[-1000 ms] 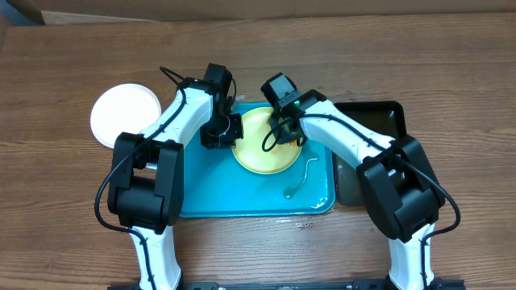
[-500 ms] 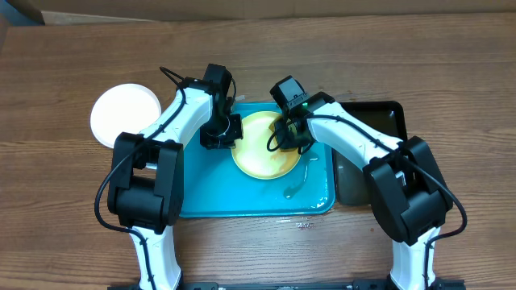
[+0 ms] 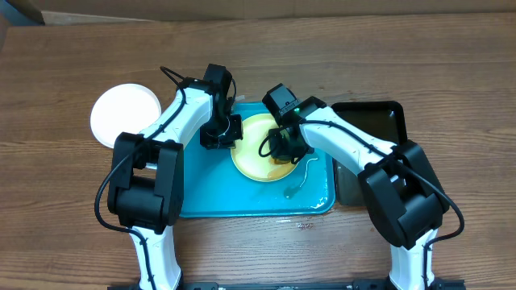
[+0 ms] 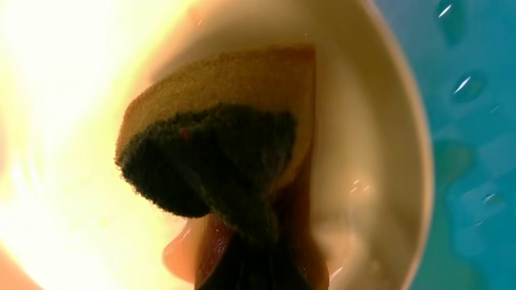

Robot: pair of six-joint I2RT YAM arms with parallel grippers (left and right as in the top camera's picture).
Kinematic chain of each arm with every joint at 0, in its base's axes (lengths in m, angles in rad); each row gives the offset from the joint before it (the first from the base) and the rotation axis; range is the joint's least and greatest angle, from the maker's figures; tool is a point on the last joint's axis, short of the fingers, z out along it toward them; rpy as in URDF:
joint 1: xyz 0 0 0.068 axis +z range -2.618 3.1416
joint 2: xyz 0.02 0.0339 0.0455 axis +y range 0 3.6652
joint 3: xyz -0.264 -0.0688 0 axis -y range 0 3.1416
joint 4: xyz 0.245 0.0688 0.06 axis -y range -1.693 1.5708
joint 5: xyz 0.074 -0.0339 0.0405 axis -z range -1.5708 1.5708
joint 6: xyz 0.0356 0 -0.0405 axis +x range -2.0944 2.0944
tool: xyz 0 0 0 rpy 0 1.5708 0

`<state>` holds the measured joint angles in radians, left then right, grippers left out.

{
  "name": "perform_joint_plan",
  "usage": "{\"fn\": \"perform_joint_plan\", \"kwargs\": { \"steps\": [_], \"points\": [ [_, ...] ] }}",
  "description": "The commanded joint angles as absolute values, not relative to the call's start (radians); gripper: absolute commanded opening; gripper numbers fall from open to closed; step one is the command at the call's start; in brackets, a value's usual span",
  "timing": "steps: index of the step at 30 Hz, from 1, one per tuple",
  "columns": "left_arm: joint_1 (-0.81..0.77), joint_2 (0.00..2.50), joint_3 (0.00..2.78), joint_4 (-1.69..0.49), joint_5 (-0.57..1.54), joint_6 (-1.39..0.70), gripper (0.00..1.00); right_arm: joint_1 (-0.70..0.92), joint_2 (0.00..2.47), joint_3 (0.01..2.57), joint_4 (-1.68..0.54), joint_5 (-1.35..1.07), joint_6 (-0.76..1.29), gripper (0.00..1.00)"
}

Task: Clean dirty plates on tray and stack at the side
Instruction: 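Carry the sponge back into the black tray and release it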

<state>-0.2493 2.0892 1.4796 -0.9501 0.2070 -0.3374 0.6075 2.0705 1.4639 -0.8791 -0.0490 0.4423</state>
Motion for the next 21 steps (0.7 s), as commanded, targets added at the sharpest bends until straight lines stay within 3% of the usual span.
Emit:
{"fn": "perform_joint_plan", "kwargs": {
  "steps": [1,13,21],
  "points": [
    [-0.256,2.106,1.476,-0.934,0.200,-0.337,0.04,0.651,2.090,1.419,-0.890,-0.163,0.516,0.04],
    [-0.256,2.106,1.476,-0.938,0.200,-0.337,0.04,0.591,2.089,1.473,-0.703,-0.576,0.480,0.04],
    [-0.256,2.106,1.476,-0.945,0.200,-0.337,0.04,0.400,2.057,1.637,-0.872,-0.595,0.402,0.04]
  ]
}}
